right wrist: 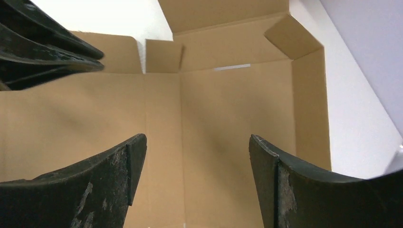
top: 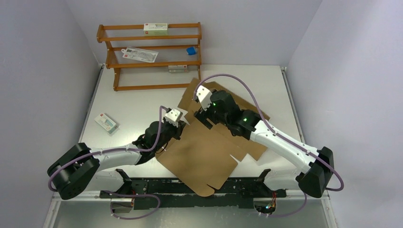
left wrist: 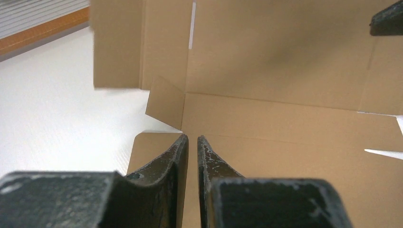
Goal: Fold the paper box
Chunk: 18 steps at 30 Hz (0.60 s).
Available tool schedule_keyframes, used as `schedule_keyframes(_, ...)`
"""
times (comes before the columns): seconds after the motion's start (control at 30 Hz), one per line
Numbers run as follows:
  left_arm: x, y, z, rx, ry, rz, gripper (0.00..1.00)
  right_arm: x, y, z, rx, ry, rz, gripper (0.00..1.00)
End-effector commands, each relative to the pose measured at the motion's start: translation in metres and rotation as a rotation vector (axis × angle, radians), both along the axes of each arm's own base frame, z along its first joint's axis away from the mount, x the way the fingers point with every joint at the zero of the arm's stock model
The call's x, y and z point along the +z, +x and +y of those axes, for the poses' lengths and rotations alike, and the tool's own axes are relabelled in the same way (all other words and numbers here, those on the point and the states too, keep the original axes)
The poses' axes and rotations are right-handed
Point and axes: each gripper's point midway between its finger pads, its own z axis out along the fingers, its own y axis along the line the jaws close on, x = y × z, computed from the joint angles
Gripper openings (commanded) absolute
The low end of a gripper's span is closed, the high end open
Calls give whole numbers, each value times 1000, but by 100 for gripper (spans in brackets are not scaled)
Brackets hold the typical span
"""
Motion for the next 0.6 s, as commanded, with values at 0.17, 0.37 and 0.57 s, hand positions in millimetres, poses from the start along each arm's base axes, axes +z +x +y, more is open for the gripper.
schedule_keyframes(0.17, 19, 9, -1, 46, -18, -30, 22, 23, 25, -46, -202, -90, -163, 87)
schedule_keyframes(0.37, 37, 24, -10, 16, 66, -61, 45, -1, 56, -66, -270, 48, -23, 88)
schedule_keyframes(0.57, 35, 69, -16, -17, 83, 26, 63, -23, 78, -78, -327, 146, 38, 88)
